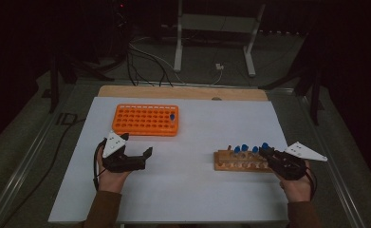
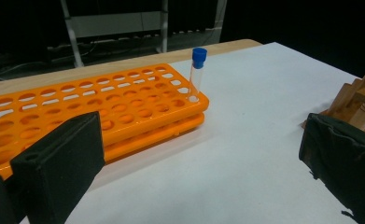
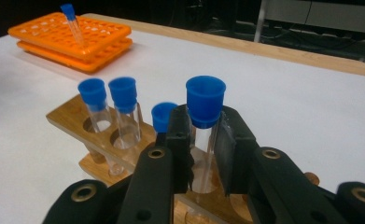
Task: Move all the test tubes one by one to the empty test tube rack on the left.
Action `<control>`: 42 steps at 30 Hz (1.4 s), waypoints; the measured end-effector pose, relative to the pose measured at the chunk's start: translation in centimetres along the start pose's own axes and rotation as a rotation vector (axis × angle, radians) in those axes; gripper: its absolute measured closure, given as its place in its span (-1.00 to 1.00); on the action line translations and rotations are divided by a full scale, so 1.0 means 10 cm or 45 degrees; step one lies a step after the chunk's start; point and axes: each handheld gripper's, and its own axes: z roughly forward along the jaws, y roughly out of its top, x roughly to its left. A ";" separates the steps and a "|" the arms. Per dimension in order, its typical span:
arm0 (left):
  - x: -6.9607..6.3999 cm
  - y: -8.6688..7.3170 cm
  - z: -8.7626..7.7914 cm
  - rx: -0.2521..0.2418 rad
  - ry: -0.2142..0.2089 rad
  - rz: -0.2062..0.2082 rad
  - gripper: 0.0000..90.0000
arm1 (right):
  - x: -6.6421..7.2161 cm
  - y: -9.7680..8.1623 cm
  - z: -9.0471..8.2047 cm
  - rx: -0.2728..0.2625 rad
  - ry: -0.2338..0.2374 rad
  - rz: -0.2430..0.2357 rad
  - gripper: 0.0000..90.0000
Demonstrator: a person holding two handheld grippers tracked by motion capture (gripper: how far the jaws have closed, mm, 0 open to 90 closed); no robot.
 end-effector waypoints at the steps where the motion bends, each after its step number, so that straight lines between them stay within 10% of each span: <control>1: 0.00 0.00 0.00 0.000 0.000 0.000 -0.98 | 0.00 0.01 -0.01 -0.004 0.002 0.002 0.72; 28: -0.03 0.01 0.02 0.007 -0.016 0.005 -0.98 | 0.05 0.37 -0.26 -0.104 0.013 -0.026 0.72; 42: -0.15 0.09 0.05 -0.011 -0.066 0.008 -0.98 | 0.22 0.42 -0.25 -0.106 0.123 -0.046 0.72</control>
